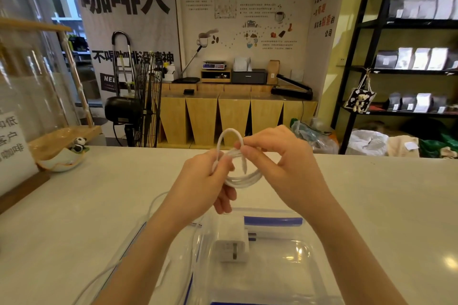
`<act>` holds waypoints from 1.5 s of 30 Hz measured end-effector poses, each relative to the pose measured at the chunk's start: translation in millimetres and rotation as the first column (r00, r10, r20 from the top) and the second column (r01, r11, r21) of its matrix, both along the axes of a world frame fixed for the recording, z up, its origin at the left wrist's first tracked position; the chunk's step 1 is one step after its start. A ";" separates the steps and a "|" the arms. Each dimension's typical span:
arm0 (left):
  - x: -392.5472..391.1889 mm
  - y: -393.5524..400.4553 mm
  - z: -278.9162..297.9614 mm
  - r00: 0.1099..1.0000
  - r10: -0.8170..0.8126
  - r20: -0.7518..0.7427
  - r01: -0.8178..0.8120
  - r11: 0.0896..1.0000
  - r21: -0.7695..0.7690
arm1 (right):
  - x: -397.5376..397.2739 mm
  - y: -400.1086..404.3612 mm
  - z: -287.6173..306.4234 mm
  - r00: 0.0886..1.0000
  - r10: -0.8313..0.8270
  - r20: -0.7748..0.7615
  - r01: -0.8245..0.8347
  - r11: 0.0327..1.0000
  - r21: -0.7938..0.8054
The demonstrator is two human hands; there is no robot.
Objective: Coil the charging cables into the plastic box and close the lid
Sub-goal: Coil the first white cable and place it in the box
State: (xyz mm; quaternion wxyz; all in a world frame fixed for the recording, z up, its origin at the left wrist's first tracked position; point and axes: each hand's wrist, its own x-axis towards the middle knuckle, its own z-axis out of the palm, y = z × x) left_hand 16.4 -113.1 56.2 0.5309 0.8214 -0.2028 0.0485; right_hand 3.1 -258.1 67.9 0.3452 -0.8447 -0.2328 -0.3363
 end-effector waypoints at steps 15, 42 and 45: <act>-3.7 -0.8 0.5 0.990 0.012 0.138 -0.003 0.998 -0.066 | 6.2 -0.7 -4.5 0.830 0.336 -0.445 -0.089 0.868 0.489; 8.2 19.8 6.2 0.977 -0.116 -0.180 0.101 0.991 -0.087 | -10.7 -36.7 -14.1 0.685 0.353 -0.637 -0.115 0.916 0.383; 9.5 6.5 -5.2 0.978 -0.089 -0.188 0.098 0.994 0.038 | -14.6 -45.2 -21.9 0.692 0.210 -0.691 -0.061 0.970 0.234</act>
